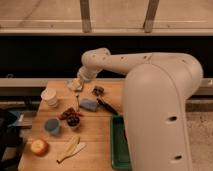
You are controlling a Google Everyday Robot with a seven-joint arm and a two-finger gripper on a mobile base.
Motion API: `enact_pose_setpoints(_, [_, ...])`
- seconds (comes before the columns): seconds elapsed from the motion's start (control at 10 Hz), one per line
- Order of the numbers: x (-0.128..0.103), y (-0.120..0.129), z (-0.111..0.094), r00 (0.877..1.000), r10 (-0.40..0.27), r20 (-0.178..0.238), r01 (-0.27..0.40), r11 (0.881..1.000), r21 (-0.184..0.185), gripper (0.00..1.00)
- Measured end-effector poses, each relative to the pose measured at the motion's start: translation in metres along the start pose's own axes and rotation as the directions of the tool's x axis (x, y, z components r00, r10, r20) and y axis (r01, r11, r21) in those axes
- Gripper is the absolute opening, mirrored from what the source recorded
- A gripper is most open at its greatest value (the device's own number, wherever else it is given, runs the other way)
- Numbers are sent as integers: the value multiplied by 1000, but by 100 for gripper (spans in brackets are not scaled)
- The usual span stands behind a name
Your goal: Place fork in table surface
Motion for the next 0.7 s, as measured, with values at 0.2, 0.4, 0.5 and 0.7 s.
enact_pose_setpoints(0.2, [-4,16,25,995,-85,-42,86,996,24,72])
enact_pose_setpoints(0.4, [2,19,53,985,-137,-109,149,982,113,72])
enact_pose_setpoints(0.5, [6,11,58,985,-128,-119,146,978,149,72])
enact_pose_setpoints(0.7, [7,9,63,984,-125,-125,146,975,168,72])
